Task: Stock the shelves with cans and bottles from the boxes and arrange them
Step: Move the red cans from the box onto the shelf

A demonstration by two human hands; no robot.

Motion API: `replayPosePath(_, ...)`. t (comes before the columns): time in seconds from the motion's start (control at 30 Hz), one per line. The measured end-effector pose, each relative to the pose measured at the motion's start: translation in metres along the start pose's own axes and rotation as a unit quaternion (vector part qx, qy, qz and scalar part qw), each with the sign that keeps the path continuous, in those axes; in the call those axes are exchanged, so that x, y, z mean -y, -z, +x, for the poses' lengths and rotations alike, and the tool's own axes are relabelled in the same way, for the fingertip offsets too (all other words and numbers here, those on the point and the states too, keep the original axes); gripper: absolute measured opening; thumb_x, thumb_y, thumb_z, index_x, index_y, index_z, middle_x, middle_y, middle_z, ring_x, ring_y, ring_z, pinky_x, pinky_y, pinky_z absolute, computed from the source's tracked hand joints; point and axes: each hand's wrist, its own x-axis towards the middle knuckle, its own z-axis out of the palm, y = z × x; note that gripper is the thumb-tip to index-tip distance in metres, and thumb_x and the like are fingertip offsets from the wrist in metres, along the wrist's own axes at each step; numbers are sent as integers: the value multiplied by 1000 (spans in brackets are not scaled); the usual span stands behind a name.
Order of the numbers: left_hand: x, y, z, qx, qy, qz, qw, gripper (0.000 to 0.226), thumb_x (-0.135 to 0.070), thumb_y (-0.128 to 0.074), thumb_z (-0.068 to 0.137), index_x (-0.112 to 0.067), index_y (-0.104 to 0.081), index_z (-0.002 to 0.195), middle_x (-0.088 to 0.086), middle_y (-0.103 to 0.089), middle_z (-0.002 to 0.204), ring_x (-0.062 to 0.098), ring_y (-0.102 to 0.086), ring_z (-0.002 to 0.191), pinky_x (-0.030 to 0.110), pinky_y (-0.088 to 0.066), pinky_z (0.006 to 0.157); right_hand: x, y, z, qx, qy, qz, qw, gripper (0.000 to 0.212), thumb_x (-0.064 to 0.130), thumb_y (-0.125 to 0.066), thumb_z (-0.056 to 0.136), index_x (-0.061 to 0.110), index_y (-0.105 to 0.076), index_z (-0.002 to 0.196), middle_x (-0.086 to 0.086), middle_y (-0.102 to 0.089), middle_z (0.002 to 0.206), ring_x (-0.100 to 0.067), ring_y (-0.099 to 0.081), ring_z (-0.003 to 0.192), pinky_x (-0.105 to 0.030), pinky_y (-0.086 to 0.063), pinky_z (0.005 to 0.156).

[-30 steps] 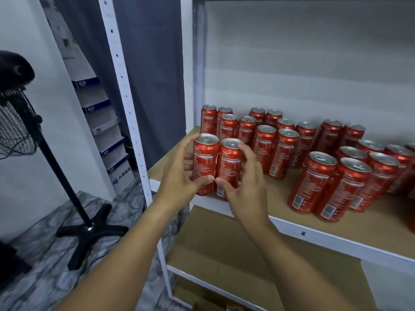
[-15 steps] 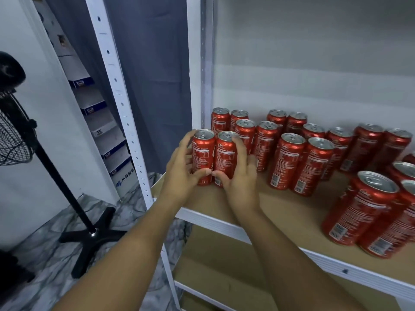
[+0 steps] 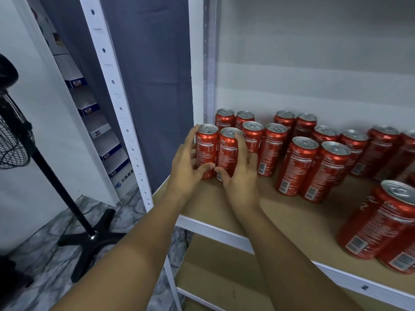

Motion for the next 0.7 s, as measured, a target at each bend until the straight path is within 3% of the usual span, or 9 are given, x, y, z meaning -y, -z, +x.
replayPosePath(0.13,-1,1,-12,1,9,-4,1000,99,-23,-79,91,-47,-12,160,-13,-47,147,-14,-50,126,14,-46,101,0,8,-7,37,-25,47,998,112,11,-83,80,44,-9,157,-8,-38,141,-18,-38,137,-31,-33,109)
replayPosePath(0.23,-1,2,-33,-34,46,5,998,93,-35,-75,92,-45,-13,161,-7,-49,151,7,-48,139,33,-42,113,1,19,-23,61,-46,69,995,112,8,-81,81,46,-7,157,-6,-37,149,-20,-38,142,-37,-35,115)
replayPosePath(0.3,-7,1,-51,-62,68,-1,996,79,-33,-74,93,-39,-28,158,-1,-58,141,9,-57,129,32,-48,108,3,31,-37,68,-61,84,992,108,7,-81,81,48,-14,155,-4,-40,146,-20,-44,138,-43,-44,112)
replayPosePath(0.37,-19,-1,-77,-80,69,-15,994,60,-25,-73,95,-31,-46,147,-6,-65,121,2,-64,110,22,-53,96,5,44,-56,68,-65,82,992,98,9,-80,82,45,-23,153,-1,-46,136,-18,-52,125,-44,-51,102)
replayPosePath(0.47,-32,-10,-125,-113,46,-11,993,36,-17,-72,96,-23,-59,129,-4,-67,100,6,-65,89,18,-53,80,7,70,-96,42,-47,75,995,77,11,-78,83,29,-40,148,0,-56,113,-14,-58,97,-39,-55,86)
replayPosePath(0.57,-26,-26,-182,-113,29,-19,993,25,-16,-70,98,-18,-62,122,2,-65,93,17,-64,83,25,-53,75,-2,94,-150,29,-12,100,995,57,9,-76,85,17,-53,137,-1,-59,103,-13,-57,87,-31,-53,79)
replayPosePath(0.7,25,-62,-264,-48,120,-6,992,19,-16,-67,99,-17,-62,118,2,-66,94,14,-64,84,25,-55,76,-54,98,-234,111,-72,78,988,56,11,-76,85,23,-54,134,4,-59,98,-9,-56,84,-21,-50,80)
